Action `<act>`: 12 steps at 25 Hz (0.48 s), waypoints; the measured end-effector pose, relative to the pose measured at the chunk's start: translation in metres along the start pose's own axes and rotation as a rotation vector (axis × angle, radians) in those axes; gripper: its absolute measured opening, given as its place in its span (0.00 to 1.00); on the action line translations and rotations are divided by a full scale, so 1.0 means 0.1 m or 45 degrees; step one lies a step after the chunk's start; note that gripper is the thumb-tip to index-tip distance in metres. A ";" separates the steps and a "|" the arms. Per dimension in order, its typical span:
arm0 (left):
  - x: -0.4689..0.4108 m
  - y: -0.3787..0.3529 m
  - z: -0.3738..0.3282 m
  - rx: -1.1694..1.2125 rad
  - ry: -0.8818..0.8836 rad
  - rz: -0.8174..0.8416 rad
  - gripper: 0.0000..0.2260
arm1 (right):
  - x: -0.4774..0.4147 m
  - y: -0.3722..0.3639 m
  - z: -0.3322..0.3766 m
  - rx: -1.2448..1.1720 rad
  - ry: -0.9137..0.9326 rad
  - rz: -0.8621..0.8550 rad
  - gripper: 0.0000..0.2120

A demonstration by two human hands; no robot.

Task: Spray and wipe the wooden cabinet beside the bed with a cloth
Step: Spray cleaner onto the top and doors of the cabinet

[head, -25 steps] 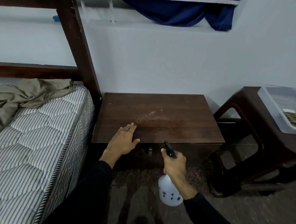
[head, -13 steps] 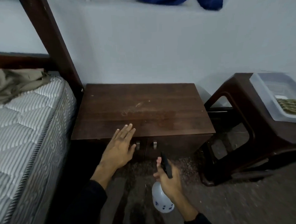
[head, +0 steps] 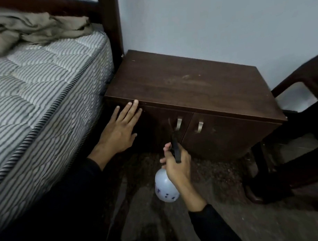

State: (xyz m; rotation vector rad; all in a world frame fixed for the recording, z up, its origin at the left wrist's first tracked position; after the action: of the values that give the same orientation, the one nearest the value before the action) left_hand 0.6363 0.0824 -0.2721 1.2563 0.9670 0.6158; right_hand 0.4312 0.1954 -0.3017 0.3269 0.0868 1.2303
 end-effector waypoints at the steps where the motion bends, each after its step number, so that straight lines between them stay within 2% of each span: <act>1: 0.00 0.00 0.08 -0.045 -0.009 -0.020 0.44 | -0.01 -0.06 0.03 0.015 0.013 0.001 0.08; 4: 0.03 0.13 0.33 0.006 0.107 -0.077 0.45 | 0.09 -0.15 0.15 0.093 0.053 -0.036 0.06; 9: -0.01 0.42 0.65 0.166 0.116 0.085 0.41 | 0.43 -0.23 0.24 0.233 0.050 -0.112 0.19; 12: -0.03 0.49 0.73 0.313 0.164 0.143 0.42 | 0.57 -0.30 0.32 0.318 0.082 -0.194 0.19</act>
State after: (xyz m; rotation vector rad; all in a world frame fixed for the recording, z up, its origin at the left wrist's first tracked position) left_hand 0.7041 0.0548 -0.2228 1.5114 1.1093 0.6869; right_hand 0.4857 0.2334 -0.2741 0.4889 0.3172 1.0799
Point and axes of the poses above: each hand's wrist, its own x-axis away from the middle knuckle, its own y-axis out of the back of the hand, z = x × y, the point moved 2 cm from there along -x, towards the middle knuckle, and after that the axes turned 6 degrees about x, right-handed, at the moved point
